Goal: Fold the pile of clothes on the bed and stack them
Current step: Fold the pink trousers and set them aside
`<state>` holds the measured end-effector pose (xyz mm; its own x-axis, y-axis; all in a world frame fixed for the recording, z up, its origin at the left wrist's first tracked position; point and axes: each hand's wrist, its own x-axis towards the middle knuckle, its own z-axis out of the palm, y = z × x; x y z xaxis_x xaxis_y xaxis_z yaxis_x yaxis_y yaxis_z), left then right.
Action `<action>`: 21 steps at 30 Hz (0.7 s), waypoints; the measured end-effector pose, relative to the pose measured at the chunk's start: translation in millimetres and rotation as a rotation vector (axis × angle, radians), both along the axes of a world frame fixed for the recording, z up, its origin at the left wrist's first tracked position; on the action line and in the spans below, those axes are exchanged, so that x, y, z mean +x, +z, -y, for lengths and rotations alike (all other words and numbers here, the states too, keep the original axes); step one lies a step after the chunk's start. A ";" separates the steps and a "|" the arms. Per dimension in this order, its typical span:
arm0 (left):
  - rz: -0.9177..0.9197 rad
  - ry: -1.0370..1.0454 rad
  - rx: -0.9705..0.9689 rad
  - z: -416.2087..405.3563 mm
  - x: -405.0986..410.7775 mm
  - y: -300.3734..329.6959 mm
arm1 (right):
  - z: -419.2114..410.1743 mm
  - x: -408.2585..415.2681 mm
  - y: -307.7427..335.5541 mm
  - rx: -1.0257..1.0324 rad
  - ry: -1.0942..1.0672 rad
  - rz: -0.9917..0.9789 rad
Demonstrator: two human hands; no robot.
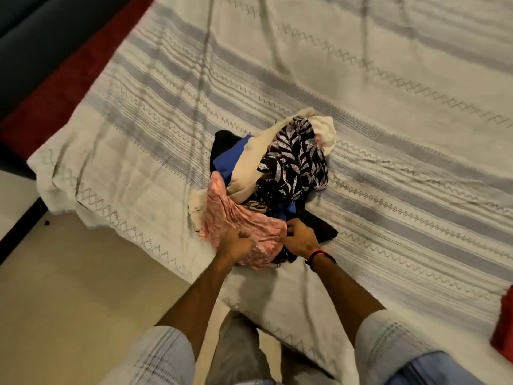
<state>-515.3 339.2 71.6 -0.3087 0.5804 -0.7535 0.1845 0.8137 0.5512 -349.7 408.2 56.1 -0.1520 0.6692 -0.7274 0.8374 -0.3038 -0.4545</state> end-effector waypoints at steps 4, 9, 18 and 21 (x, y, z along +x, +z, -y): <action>-0.011 -0.060 -0.047 -7.3 -11.2 -15.2 | -1.1 -17.3 -13.5 -0.107 -0.076 0.034; 0.019 -0.133 -0.092 -14.3 -22.7 -18.8 | 4.9 -23.2 -22.0 -0.147 -0.230 0.040; 0.073 -0.169 -0.080 -4.5 -26.8 -7.9 | 17.0 -33.7 6.2 -0.004 -0.274 -0.045; 0.040 -0.123 -0.063 -2.3 -21.8 18.2 | 19.0 -37.8 26.1 0.018 -0.267 -0.143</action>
